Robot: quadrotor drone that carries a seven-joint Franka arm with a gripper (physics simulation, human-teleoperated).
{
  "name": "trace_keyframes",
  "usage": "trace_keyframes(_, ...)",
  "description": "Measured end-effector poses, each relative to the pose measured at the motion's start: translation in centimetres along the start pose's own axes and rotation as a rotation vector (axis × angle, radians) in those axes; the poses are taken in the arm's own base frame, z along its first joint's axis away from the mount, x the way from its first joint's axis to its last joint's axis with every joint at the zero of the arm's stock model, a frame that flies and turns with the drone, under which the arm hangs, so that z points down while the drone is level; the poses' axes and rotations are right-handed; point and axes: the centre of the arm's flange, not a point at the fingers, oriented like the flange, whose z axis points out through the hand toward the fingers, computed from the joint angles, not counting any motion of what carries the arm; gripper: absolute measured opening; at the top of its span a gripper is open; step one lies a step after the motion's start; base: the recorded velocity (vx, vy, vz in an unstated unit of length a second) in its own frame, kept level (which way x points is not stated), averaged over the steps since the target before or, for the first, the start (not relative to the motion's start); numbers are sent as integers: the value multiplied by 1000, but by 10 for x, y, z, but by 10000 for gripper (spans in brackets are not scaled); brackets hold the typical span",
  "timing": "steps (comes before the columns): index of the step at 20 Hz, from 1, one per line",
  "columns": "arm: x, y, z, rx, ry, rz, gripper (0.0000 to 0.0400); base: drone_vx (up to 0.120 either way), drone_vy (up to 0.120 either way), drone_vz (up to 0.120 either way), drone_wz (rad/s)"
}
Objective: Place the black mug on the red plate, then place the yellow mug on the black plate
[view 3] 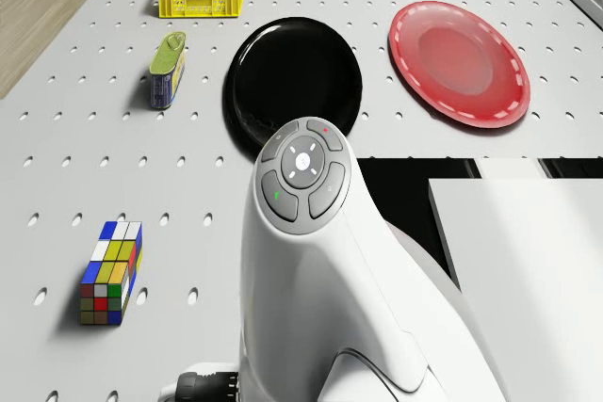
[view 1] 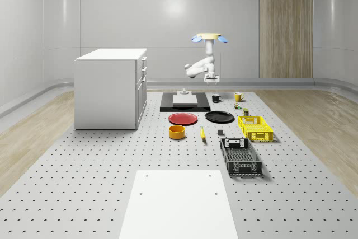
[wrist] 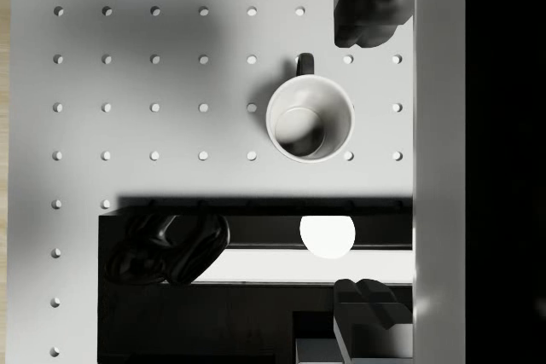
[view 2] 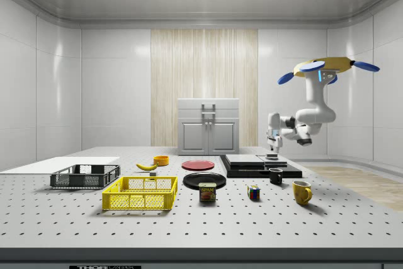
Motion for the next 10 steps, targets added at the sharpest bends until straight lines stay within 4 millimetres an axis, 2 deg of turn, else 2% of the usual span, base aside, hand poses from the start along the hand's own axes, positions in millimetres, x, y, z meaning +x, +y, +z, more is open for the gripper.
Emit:
trace_keyframes(2,0,0,0,-1,1,0,400,0,0,-120,0)
trace_keyframes(3,0,0,0,-2,2,0,400,0,-80,-120,0)
trace_keyframes(10,0,0,0,-3,4,0,400,0,0,-120,0)
